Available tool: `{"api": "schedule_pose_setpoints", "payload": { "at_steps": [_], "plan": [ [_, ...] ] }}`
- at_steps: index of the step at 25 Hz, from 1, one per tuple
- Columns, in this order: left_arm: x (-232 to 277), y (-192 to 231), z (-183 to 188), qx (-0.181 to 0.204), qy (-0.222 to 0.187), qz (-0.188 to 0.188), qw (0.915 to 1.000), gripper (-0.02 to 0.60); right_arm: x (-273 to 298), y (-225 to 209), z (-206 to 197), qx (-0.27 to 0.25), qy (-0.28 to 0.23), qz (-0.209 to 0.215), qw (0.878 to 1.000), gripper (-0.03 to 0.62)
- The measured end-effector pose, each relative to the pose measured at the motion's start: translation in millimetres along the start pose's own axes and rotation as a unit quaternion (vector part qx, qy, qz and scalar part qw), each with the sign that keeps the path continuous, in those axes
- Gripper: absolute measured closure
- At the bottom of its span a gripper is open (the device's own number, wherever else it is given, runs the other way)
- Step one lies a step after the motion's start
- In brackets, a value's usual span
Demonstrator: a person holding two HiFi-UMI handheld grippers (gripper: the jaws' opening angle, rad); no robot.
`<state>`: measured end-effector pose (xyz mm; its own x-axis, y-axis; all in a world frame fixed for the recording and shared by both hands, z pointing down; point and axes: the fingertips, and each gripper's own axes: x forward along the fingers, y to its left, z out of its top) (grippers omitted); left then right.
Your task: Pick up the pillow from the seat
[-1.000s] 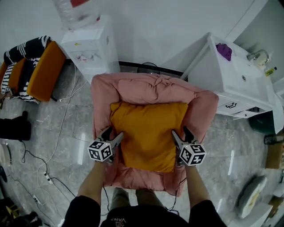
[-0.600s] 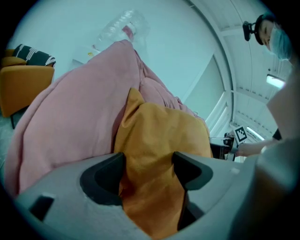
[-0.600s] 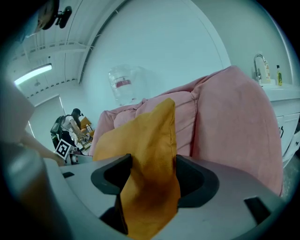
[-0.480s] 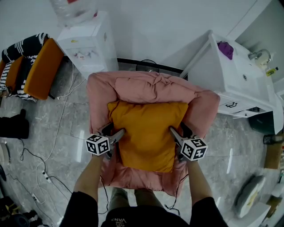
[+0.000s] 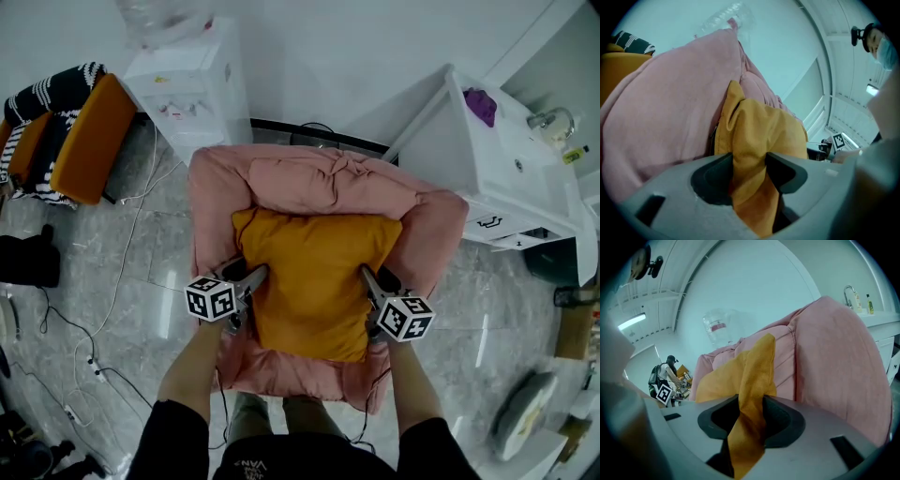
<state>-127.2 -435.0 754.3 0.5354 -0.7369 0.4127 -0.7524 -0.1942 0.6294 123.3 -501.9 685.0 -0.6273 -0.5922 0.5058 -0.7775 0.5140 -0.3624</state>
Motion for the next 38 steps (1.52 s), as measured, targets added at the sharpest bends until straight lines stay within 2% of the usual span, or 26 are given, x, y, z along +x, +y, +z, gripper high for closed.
{"api": "schedule_pose_setpoints", "payload": {
  "at_steps": [7, 15, 26, 38],
  "plan": [
    [-7.8, -3.8, -6.0, 0.012, 0.010, 0.013, 0.9998, 0.431, -9.4, 6.2, -11.5, -0.002, 0.002, -0.031, 1.000, 0.481],
    [-19.6, -11.4, -20.3, 0.010, 0.033, 0.013, 0.9993, 0.482, -32.1, 17.5, -28.9, -0.010, -0.010, -0.061, 0.998, 0.522],
    [-42.3, -32.2, -36.7, 0.017, 0.038, 0.001, 0.9992, 0.497, -69.1, 32.4, -45.5, -0.003, -0.029, -0.085, 0.996, 0.528],
    [-90.6, -52.8, -60.0, 0.016, 0.030, -0.002, 0.9994, 0.503, -118.4, 72.9, -67.4, -0.005, -0.050, -0.110, 0.993, 0.536]
  ]
}}
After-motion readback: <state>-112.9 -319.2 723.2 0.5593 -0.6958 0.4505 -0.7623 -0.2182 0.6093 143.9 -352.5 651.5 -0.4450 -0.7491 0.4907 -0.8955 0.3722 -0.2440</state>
